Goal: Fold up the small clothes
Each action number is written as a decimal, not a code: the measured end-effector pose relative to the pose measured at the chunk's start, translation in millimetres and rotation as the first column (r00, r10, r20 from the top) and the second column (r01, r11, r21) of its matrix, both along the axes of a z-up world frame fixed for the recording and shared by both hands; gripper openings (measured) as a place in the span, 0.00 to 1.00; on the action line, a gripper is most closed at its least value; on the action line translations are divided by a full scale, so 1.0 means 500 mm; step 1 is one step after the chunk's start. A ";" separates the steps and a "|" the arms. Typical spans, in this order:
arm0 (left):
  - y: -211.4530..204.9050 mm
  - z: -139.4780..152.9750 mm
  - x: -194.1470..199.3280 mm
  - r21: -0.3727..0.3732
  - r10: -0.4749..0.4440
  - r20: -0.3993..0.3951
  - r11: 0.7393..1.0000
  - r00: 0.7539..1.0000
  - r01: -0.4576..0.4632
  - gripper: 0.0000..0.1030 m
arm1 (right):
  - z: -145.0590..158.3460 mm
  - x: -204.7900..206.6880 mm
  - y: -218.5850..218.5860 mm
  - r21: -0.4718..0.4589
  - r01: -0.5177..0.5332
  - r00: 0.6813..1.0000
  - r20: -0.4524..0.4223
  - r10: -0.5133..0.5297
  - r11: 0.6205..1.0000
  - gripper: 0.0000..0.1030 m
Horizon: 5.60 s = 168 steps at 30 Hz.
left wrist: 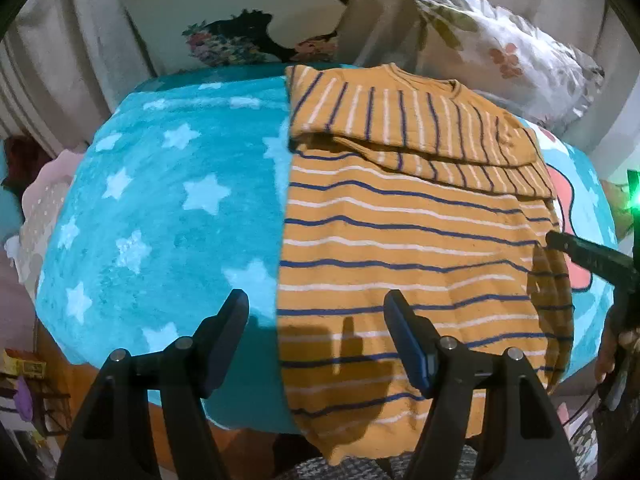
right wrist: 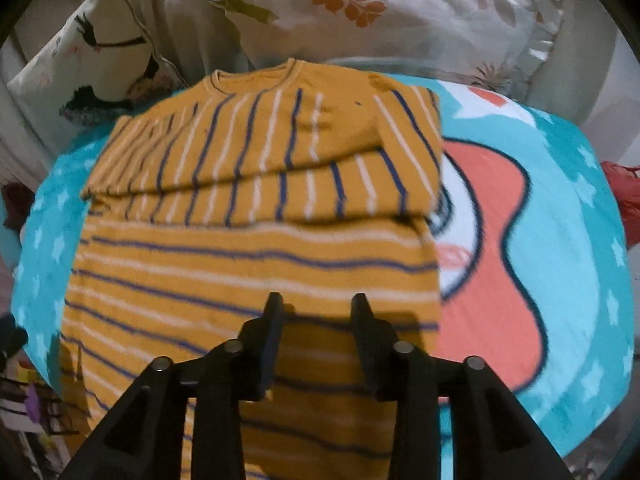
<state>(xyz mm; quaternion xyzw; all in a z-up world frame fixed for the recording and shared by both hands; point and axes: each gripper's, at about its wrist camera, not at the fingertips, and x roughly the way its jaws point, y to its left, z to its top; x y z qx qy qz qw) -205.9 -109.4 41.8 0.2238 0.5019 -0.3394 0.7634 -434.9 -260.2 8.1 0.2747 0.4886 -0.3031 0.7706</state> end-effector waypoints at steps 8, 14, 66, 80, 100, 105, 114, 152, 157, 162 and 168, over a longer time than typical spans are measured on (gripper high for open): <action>-0.008 -0.001 -0.063 0.007 -0.043 0.012 0.999 0.999 0.043 0.67 | -0.016 -0.086 0.033 0.003 0.048 0.999 -0.025 -0.047 0.999 0.40; -0.006 -0.012 -0.104 0.007 -0.054 0.000 0.998 0.999 0.054 0.68 | -0.015 -0.127 0.047 -0.006 0.054 0.998 -0.045 -0.054 0.999 0.42; 0.040 -0.045 -0.230 0.073 -0.028 0.015 0.997 0.999 0.027 0.69 | -0.053 -0.279 0.081 0.046 0.097 0.995 -0.022 -0.096 0.994 0.49; 0.138 -0.083 -0.046 -0.033 0.098 -0.099 0.994 0.990 -0.101 0.70 | -0.077 -0.325 0.072 0.322 0.254 0.938 0.148 -0.313 0.912 0.53; 0.130 -0.190 0.028 -0.344 -0.154 -0.616 0.935 0.772 -0.088 0.70 | -0.112 -0.277 0.155 0.576 0.260 0.827 0.283 -0.487 0.775 0.54; 0.159 -0.195 -0.002 -0.355 -0.172 -0.631 0.931 0.757 -0.084 0.70 | -0.113 -0.286 0.176 0.583 0.270 0.813 0.288 -0.506 0.766 0.54; 0.185 -0.194 -0.047 -0.323 -0.113 -0.611 0.939 0.784 -0.116 0.70 | -0.116 -0.296 0.191 0.599 0.213 0.834 0.301 -0.462 0.772 0.53; 0.269 -0.040 -0.100 -0.286 0.173 -0.437 0.904 0.883 -0.319 0.08 | 0.001 -0.359 0.241 0.501 -0.018 0.905 0.376 -0.198 0.865 0.07; 0.201 -0.006 -0.051 -0.305 0.154 -0.398 0.907 0.904 -0.289 0.08 | 0.030 -0.309 0.195 0.502 -0.032 0.891 0.406 -0.203 0.864 0.07; 0.091 0.019 0.031 -0.335 0.115 -0.354 0.911 0.928 -0.241 0.08 | 0.081 -0.234 0.106 0.479 -0.018 0.865 0.448 -0.227 0.878 0.07; -0.058 0.010 0.167 -0.340 0.083 -0.365 0.915 0.927 -0.216 0.08 | 0.107 -0.114 -0.026 0.471 0.064 0.844 0.445 -0.300 0.880 0.08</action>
